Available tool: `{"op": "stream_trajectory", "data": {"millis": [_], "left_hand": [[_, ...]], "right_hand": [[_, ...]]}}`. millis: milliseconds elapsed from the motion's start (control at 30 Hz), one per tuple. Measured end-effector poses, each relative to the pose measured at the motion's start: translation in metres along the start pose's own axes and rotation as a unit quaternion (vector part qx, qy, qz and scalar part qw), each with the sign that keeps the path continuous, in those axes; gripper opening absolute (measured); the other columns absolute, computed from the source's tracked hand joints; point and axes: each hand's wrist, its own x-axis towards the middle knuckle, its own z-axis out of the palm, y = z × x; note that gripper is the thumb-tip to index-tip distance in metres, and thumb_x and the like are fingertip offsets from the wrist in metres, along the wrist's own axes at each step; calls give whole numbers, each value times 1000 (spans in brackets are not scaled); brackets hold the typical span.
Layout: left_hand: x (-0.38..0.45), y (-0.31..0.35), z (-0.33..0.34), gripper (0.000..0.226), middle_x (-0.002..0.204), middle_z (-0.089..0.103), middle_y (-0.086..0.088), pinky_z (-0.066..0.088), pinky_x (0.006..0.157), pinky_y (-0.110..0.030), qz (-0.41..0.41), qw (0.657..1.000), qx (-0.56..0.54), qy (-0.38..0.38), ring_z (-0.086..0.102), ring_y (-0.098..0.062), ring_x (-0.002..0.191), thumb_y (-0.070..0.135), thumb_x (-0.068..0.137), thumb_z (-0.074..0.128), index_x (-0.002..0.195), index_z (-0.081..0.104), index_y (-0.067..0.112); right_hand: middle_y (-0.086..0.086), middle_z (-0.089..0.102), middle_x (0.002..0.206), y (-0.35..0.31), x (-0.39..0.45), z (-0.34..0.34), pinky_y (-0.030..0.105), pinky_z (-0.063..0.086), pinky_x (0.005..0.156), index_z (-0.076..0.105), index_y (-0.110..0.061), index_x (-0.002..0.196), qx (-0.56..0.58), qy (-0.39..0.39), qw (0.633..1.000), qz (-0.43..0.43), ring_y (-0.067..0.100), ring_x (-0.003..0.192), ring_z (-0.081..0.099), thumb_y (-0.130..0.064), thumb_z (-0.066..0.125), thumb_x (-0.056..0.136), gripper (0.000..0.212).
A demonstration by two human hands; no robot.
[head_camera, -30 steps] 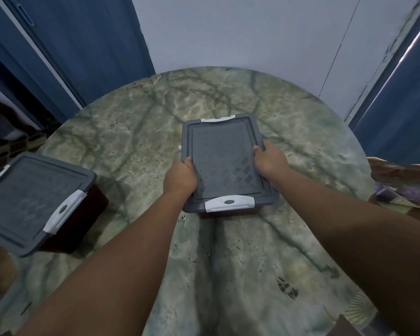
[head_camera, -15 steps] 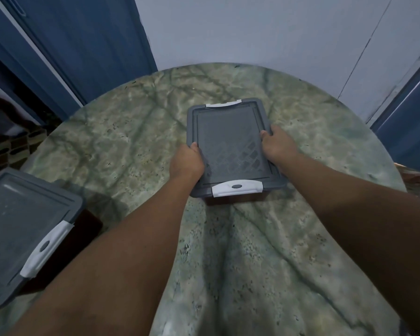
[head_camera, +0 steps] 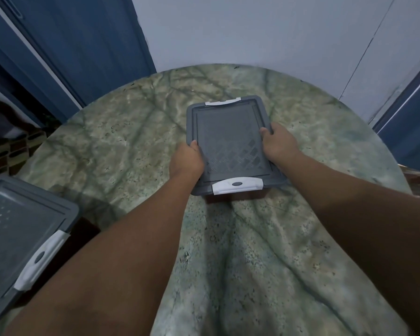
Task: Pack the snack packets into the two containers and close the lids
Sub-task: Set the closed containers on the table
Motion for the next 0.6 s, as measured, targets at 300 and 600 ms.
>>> {"op": "stream_trajectory", "data": {"millis": [300,600], "left_hand": [[-27,-15,-13,50,108,58,-9,40,71,-39,35,996,-29,75,59,-30,93,54,100,47,118,46,8],[-77,-72,-85,32,100,62,-3,40,70,-33,20,986,-59,155,60,-22,88,46,100,51,107,51,15]], "right_hand": [[16,39,134,1,-60,-7,48,36,103,49,-21,137,-169,107,974,-107,38,122,37,-41,58,97,46],[13,50,125,-71,-127,40,39,35,99,55,-19,132,-74,8,957,-280,35,118,45,-33,56,99,35]]}}
